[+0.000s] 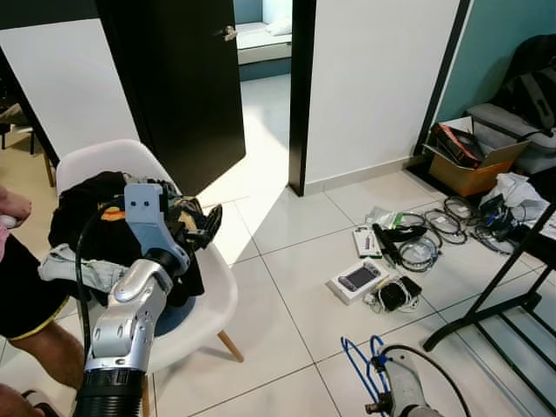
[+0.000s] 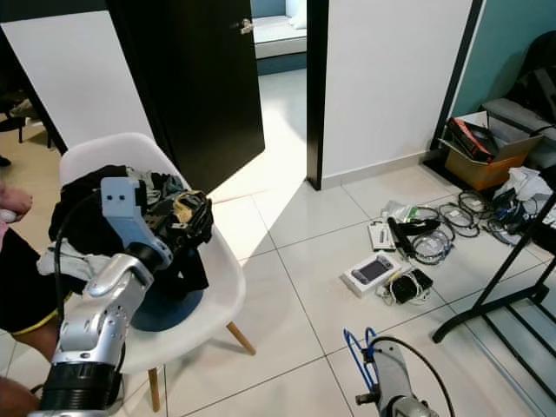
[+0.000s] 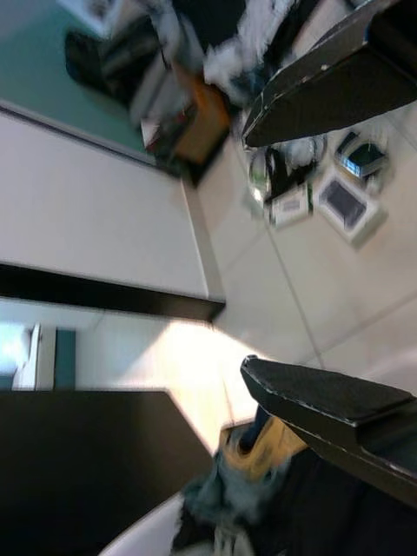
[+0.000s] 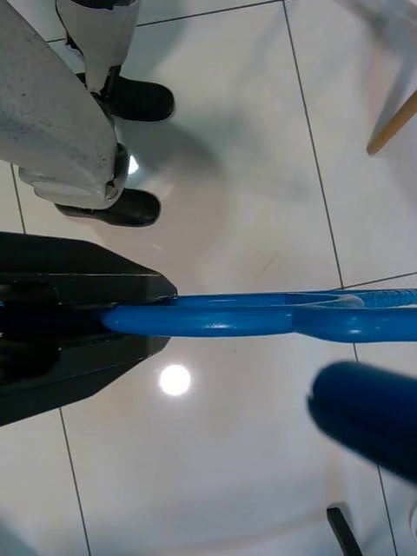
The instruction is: Hang hanger
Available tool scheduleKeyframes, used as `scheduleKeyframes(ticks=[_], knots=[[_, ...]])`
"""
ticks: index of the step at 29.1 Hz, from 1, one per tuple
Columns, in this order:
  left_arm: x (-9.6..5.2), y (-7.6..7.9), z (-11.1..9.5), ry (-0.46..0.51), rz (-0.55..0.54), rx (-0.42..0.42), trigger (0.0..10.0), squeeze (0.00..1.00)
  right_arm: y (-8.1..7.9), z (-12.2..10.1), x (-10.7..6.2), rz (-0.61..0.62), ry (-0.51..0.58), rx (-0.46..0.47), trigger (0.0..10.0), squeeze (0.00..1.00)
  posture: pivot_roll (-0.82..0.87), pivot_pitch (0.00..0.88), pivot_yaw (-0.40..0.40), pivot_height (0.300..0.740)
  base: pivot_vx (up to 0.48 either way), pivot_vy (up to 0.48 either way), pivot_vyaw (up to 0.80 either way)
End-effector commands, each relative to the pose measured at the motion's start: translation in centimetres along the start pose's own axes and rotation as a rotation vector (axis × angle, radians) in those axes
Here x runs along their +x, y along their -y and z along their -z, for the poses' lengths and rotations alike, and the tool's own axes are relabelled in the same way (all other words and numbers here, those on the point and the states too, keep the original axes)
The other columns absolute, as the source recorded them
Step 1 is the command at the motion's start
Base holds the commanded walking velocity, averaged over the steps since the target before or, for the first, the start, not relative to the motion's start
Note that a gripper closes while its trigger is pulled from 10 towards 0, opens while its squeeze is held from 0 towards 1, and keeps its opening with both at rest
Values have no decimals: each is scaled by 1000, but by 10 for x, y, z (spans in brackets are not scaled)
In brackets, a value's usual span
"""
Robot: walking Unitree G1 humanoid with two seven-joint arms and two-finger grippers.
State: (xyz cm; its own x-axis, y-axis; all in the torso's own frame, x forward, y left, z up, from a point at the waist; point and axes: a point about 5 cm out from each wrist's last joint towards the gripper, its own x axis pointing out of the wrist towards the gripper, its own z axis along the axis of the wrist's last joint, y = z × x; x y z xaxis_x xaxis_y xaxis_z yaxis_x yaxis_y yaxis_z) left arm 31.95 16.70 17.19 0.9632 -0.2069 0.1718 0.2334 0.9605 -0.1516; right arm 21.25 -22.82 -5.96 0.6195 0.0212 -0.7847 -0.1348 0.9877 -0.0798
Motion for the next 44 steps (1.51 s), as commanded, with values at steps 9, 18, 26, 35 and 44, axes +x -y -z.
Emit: scheduleKeyframes(ticks=[9,18,26,35,44], knots=[[12,16,-23,84,29,125,10000,0,-3,-3,1,-11,20,8,10000,0,0,0,23,740,349,0,0],[12,18,-23,90,10,146,10000,0,-4,-5,1,-21,30,9,10000,0,4,0,21,740,358,0,0],[13,20,-27,100,3,167,10000,0,-6,-5,1,-46,40,29,10000,0,4,0,18,740,356,0,591],[8,5,-28,43,-143,277,10000,0,-5,-3,1,-49,9,-17,10000,0,11,0,14,740,270,0,173],[-12,-13,-8,-118,-297,313,10000,0,-2,-2,0,-27,7,-17,10000,0,15,0,11,740,0,0,169]])
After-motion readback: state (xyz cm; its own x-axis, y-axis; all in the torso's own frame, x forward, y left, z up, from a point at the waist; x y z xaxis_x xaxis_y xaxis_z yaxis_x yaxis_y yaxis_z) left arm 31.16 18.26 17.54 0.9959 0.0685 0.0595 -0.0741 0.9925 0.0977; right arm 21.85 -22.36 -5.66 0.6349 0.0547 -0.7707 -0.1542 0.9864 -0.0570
